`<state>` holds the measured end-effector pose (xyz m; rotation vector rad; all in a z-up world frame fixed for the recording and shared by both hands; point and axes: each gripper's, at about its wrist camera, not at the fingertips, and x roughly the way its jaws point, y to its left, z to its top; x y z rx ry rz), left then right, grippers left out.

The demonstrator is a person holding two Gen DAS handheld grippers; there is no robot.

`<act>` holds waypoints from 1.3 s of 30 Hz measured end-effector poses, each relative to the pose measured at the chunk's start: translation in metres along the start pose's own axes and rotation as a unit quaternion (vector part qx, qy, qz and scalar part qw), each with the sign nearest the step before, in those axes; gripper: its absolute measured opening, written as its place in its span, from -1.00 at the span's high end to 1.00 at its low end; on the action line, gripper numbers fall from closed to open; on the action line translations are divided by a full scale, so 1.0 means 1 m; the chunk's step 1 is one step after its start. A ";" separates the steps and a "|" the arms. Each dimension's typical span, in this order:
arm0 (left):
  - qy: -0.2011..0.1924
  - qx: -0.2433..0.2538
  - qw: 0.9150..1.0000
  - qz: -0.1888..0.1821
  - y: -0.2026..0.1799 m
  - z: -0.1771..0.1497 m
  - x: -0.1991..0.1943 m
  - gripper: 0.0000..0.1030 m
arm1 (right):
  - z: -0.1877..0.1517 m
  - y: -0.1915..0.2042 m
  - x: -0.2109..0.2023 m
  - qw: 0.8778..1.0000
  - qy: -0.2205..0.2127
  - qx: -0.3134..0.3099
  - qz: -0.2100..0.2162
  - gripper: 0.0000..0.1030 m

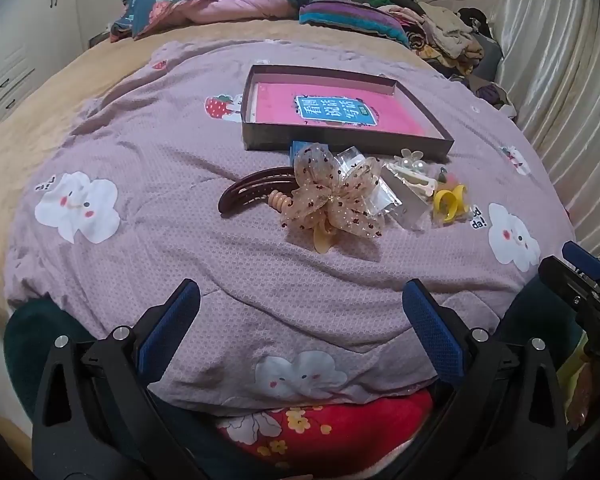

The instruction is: Organize jewelry

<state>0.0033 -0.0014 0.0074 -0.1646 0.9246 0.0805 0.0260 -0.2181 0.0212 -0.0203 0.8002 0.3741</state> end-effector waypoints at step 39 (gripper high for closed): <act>-0.007 -0.001 1.000 -0.003 0.000 0.007 -0.005 -0.84 | 0.001 0.000 -0.003 1.000 -0.003 -0.001 0.001 -0.92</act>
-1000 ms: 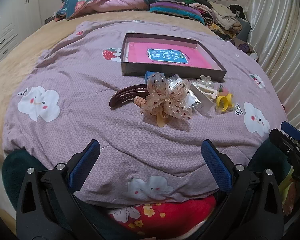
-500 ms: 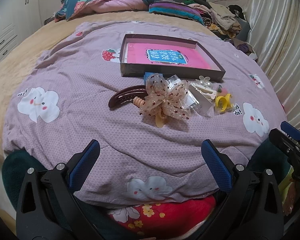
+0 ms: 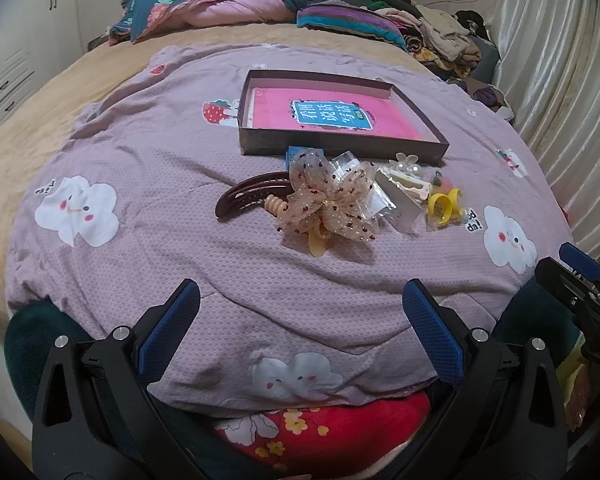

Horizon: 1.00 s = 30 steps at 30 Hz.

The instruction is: Organize jewelry

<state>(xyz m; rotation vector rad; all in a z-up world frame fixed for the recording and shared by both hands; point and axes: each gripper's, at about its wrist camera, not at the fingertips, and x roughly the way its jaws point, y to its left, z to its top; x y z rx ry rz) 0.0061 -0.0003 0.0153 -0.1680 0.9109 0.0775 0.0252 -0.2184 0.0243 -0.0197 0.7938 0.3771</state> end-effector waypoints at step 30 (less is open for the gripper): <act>0.026 -0.008 0.998 -0.057 0.014 0.028 0.045 -0.84 | 0.023 -0.034 0.024 1.000 0.004 0.005 -0.001 -0.92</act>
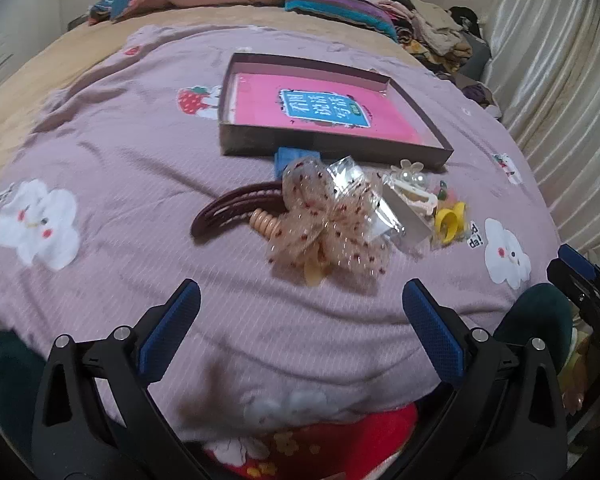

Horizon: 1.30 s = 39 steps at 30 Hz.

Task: Organize jewelry
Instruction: 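Grasp the pink polka-dot bow with the left tool while the right tool grasps the yellow earring bag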

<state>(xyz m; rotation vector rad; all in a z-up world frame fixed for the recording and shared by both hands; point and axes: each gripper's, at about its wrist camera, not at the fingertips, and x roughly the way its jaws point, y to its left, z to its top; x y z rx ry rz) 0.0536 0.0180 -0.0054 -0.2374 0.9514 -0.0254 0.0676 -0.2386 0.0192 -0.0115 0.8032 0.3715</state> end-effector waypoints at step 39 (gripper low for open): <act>0.005 0.005 0.998 -0.062 0.014 0.058 0.054 0.92 | 0.026 -0.005 0.144 0.992 0.123 -0.014 0.028 -0.91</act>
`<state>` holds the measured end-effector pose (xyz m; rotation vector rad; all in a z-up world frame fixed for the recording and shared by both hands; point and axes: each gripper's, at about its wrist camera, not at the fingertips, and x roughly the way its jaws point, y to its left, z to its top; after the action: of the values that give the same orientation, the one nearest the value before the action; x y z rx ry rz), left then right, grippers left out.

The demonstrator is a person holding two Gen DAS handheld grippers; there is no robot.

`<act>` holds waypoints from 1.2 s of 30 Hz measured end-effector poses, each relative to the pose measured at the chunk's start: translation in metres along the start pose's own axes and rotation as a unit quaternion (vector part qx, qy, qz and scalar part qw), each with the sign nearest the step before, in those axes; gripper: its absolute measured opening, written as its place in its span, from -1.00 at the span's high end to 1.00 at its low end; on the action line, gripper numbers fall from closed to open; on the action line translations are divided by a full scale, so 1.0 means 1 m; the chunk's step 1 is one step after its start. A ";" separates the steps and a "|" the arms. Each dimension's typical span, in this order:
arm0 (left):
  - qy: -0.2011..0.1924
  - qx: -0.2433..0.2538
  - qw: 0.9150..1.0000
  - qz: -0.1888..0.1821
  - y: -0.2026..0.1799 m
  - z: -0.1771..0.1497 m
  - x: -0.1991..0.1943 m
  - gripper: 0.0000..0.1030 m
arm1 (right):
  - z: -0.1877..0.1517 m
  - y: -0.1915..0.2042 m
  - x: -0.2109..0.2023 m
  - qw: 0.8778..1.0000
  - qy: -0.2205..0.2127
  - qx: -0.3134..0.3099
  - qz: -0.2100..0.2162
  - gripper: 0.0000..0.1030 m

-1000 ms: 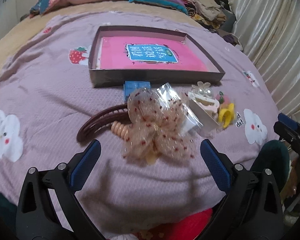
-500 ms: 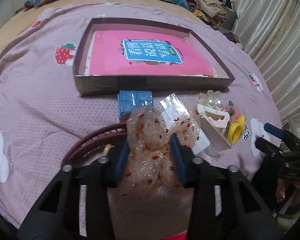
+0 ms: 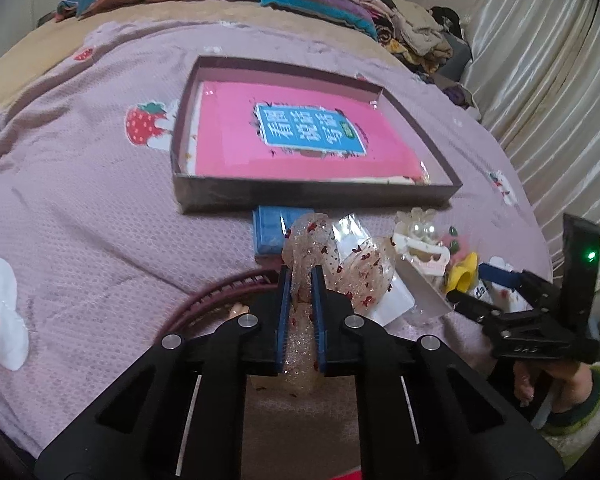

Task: Organize jewelry
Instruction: 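Grasp the pink polka-dot bow with the left tool while the right tool grasps the yellow earring bag, then carry the bow and earring bag into the box and open both tools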

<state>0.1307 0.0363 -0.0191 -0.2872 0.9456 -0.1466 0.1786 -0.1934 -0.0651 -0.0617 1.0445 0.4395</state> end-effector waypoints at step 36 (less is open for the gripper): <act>-0.078 0.004 0.996 0.042 0.012 0.118 -0.010 0.92 | 0.082 -0.041 -0.091 0.986 -0.165 -0.001 -0.018 -0.55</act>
<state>0.2208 0.0709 0.0502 -0.2478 0.7999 -0.0491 0.2227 -0.2398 0.0472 -0.0091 0.7156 0.4015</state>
